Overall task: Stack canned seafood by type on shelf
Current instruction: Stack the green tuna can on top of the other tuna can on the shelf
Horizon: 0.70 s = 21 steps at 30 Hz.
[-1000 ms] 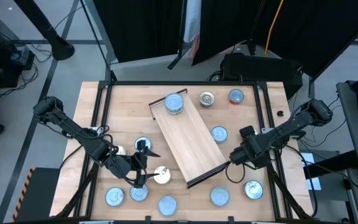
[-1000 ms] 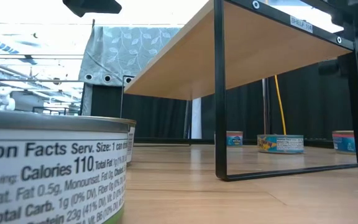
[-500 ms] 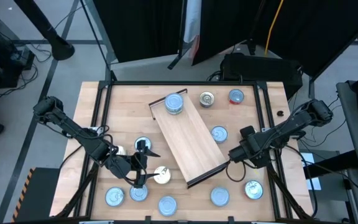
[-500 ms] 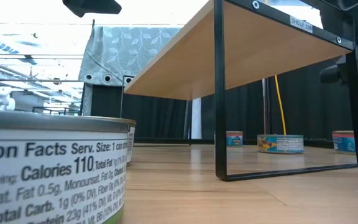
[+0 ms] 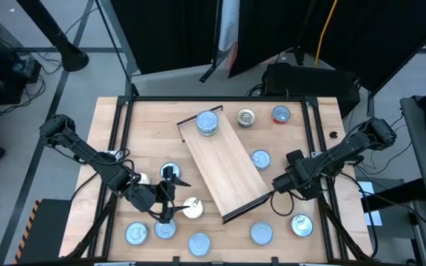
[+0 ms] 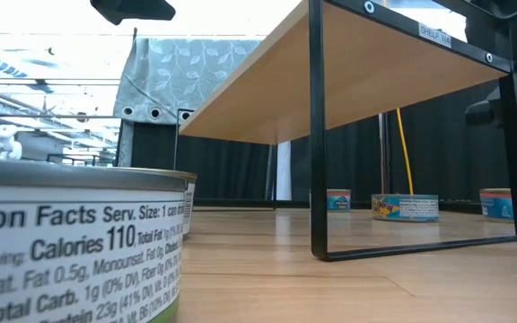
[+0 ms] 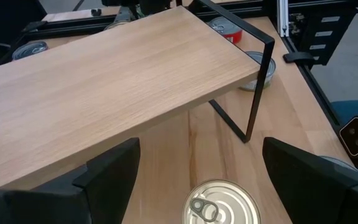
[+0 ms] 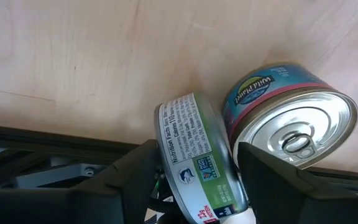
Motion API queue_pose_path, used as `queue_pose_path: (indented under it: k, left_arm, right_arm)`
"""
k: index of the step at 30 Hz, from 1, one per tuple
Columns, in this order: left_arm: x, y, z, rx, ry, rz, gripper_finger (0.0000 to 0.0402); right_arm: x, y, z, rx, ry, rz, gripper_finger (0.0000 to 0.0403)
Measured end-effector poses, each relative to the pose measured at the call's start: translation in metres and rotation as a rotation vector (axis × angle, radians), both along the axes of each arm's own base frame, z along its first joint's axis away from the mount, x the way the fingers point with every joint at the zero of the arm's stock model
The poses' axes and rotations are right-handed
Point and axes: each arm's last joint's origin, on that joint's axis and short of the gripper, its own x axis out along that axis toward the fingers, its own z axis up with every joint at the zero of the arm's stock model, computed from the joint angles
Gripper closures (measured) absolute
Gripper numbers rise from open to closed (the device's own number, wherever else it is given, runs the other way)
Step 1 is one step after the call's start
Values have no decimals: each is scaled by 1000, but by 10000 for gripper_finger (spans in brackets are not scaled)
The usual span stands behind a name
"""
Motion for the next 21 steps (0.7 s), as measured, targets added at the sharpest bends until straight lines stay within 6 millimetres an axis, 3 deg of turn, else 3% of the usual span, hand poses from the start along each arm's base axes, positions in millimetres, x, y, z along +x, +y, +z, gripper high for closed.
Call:
queue_pose_path:
  k: [8,21]
  left_arm:
    - [0,0,0,7,0,-4,63]
    - [0,0,0,7,1,-4,63]
  right_arm:
    - [0,0,0,-1,0,0,154]
    - [5,3,-10,2,72,4,212]
